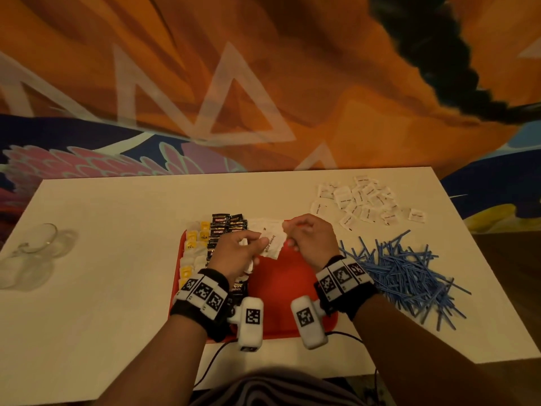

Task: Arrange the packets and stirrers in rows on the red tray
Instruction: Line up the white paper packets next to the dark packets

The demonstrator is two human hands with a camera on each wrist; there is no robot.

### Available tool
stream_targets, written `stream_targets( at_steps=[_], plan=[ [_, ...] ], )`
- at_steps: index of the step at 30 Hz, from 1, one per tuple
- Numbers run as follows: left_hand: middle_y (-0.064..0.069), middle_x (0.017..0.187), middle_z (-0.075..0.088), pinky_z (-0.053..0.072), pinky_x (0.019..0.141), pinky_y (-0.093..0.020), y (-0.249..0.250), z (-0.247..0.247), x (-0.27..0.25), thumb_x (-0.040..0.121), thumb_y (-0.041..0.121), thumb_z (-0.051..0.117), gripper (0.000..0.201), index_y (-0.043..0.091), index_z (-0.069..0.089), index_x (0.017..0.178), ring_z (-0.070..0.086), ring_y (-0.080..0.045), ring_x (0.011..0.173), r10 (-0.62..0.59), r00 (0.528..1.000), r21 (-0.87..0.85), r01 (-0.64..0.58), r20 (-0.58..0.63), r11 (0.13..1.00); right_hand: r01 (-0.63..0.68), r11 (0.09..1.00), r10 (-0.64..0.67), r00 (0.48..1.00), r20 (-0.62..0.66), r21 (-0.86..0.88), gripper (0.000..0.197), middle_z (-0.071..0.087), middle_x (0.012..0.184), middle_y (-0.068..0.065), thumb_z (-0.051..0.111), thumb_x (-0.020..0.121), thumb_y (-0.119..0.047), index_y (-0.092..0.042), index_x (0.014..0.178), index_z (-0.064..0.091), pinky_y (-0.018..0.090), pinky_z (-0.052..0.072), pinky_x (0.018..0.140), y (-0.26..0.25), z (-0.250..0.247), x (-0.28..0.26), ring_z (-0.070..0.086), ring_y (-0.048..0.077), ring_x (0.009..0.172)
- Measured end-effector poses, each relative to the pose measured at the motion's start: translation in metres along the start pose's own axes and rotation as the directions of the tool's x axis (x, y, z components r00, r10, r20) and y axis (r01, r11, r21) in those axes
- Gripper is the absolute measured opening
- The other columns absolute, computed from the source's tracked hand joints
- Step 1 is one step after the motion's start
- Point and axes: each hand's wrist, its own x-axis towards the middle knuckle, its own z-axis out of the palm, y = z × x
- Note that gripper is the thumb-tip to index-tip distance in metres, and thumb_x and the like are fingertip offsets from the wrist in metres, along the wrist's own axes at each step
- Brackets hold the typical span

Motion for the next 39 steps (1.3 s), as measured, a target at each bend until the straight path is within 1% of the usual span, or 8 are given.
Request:
stream_targets(
  at_steps=[5,13,16,22,28,32,35,39],
  plan=[
    [0.001,0.058,0.062,0.031,0.042,-0.018,-0.001,0.001,-0.002,0.088,0.031,0.075,0.024,0.017,0.069,0.106,0.051,-0.014,0.046,-0.083,0.996,-0.135,0.078,-0.028,0.988,-0.092,0.996,0.094,0.980,0.178,-0.020,0.024,0.069,0.083,-0.003,0.077,0.082,-0.032,-0.017,0.093,0.064,0.028,0.051,0.061,0.008,0.011,-0.005,0.066,0.012,0.076],
    [-0.005,0.065,0.059,0.027,0.035,-0.016,-0.004,-0.002,-0.009,0.090,0.014,0.070,0.009,0.012,0.064,0.097,0.050,-0.011,0.037,-0.137,0.986,-0.088,0.145,0.093,0.985,0.083,0.964,-0.005,0.957,0.291,-0.253,0.030,0.052,0.061,-0.003,0.055,0.098,-0.036,-0.021,0.071,0.057,0.038,0.052,0.063,0.011,0.010,0.004,0.055,0.016,0.054],
    [-0.005,0.064,0.063,0.025,0.037,-0.017,-0.004,-0.004,-0.007,0.091,0.029,0.070,0.015,0.017,0.072,0.101,0.050,-0.014,0.042,-0.124,0.988,-0.073,0.131,0.087,0.989,0.165,0.929,-0.012,0.908,0.418,-0.332,0.031,0.057,0.066,0.001,0.051,0.100,-0.036,-0.021,0.073,0.055,0.034,0.050,0.059,0.008,0.011,0.006,0.057,0.019,0.057],
    [-0.007,0.069,0.066,0.031,0.041,-0.020,-0.006,-0.006,0.004,0.090,0.032,0.072,0.012,0.020,0.072,0.090,0.055,-0.017,0.053,-0.107,0.989,-0.161,0.090,-0.104,0.983,-0.048,0.990,0.093,0.923,0.374,-0.129,0.025,0.069,0.068,0.003,0.062,0.094,-0.029,-0.014,0.075,0.058,0.022,0.046,0.051,0.018,0.014,0.007,0.064,0.013,0.059],
    [-0.007,0.063,0.065,0.031,0.043,-0.020,-0.013,-0.005,0.009,0.094,0.027,0.067,0.009,0.019,0.068,0.092,0.053,-0.017,0.049,-0.156,0.982,-0.236,0.127,-0.109,0.963,-0.161,0.987,0.149,0.945,0.292,0.018,0.021,0.071,0.089,0.013,0.061,0.095,-0.024,-0.013,0.079,0.053,0.025,0.048,0.052,0.024,0.018,0.015,0.065,0.017,0.070],
    [-0.008,0.062,0.065,0.030,0.042,-0.020,-0.015,-0.003,0.013,0.097,0.027,0.063,0.009,0.019,0.065,0.092,0.052,-0.016,0.045,-0.155,0.981,-0.271,0.118,-0.119,0.955,-0.305,0.950,0.266,0.903,0.337,0.067,0.025,0.071,0.097,0.014,0.074,0.085,-0.022,-0.008,0.099,0.059,0.026,0.050,0.055,0.020,0.021,0.015,0.067,0.015,0.072],
    [-0.009,0.067,0.066,0.032,0.045,-0.021,-0.016,-0.003,0.018,0.096,0.021,0.063,0.005,0.016,0.064,0.094,0.055,-0.018,0.047,-0.169,0.980,-0.299,0.131,-0.108,0.945,-0.236,0.972,0.223,0.885,0.409,-0.021,0.030,0.071,0.088,0.016,0.072,0.086,-0.010,0.009,0.106,0.060,0.022,0.049,0.054,0.023,0.024,0.016,0.068,0.013,0.066],
    [-0.007,0.069,0.067,0.033,0.048,-0.026,-0.014,-0.007,0.023,0.093,0.034,0.066,0.020,0.015,0.069,0.089,0.057,-0.016,0.049,-0.137,0.982,-0.187,0.111,-0.134,0.976,-0.119,0.985,0.166,0.871,0.462,-0.128,0.009,0.072,0.080,0.009,0.070,0.088,-0.009,-0.005,0.089,0.062,0.021,0.050,0.056,0.026,0.025,0.024,0.068,0.014,0.064]
  ],
)
